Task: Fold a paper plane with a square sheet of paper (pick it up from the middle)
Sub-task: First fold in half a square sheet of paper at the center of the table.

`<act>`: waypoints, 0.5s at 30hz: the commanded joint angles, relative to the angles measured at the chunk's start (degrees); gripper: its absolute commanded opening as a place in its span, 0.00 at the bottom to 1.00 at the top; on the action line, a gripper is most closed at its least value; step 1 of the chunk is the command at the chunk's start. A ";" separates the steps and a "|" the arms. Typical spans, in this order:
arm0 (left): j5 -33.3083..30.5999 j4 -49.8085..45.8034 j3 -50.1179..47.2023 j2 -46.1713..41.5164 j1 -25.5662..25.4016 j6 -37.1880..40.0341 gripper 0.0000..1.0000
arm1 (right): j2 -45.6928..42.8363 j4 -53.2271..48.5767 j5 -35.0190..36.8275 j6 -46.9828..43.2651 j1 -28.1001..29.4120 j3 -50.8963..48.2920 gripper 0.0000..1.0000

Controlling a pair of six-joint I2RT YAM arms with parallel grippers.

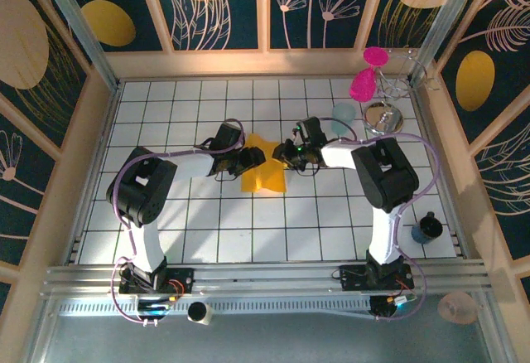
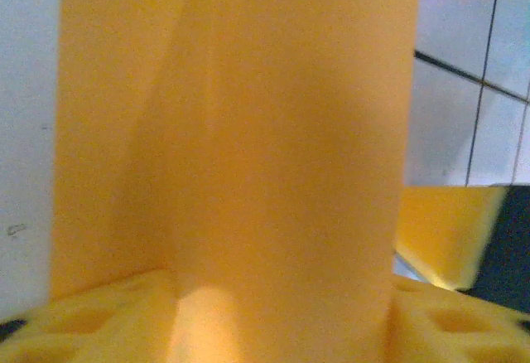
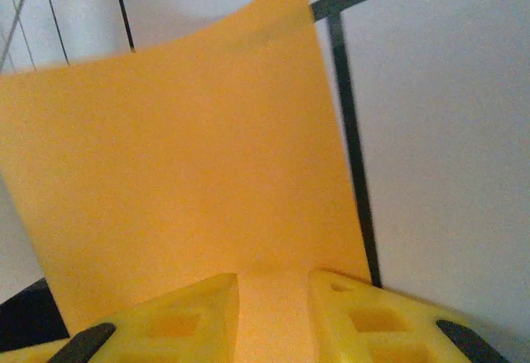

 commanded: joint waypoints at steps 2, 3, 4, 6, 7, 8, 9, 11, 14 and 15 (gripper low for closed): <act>-1.15 -1.41 0.17 -0.81 -0.21 2.32 0.49 | -8.25 5.69 0.79 1.49 -3.29 -4.50 0.31; -0.93 -1.22 0.31 -1.19 -0.23 3.02 0.46 | -9.78 6.84 1.06 1.63 -4.02 -5.67 0.32; -0.94 -0.91 0.34 -1.78 -0.19 3.48 0.43 | -10.99 7.84 1.11 1.50 -4.76 -6.70 0.33; -0.07 0.69 0.29 -3.63 -0.07 4.32 0.39 | -13.32 10.34 0.49 1.25 -6.21 -9.18 0.36; 0.61 1.56 0.26 -4.67 -0.07 4.48 0.39 | -14.18 11.30 -0.03 1.21 -6.85 -10.04 0.39; 1.92 2.99 0.19 -5.90 -0.03 4.58 0.37 | -15.06 12.45 -0.87 1.10 -7.66 -10.94 0.42; 3.48 4.38 0.25 -7.24 0.09 4.58 0.37 | -15.97 14.16 -2.29 1.12 -8.44 -11.93 0.46; 6.77 7.12 0.28 -9.56 0.57 3.86 0.36 | -17.80 18.44 -5.46 1.29 -9.81 -13.81 0.55; 12.78 11.77 0.28 -12.72 2.04 1.49 0.35 | -19.65 24.82 -11.26 2.13 -11.26 -15.06 0.66; 15.08 13.59 0.19 -13.35 2.65 -0.08 0.34 | -19.97 27.56 -13.36 3.11 -11.55 -15.30 0.69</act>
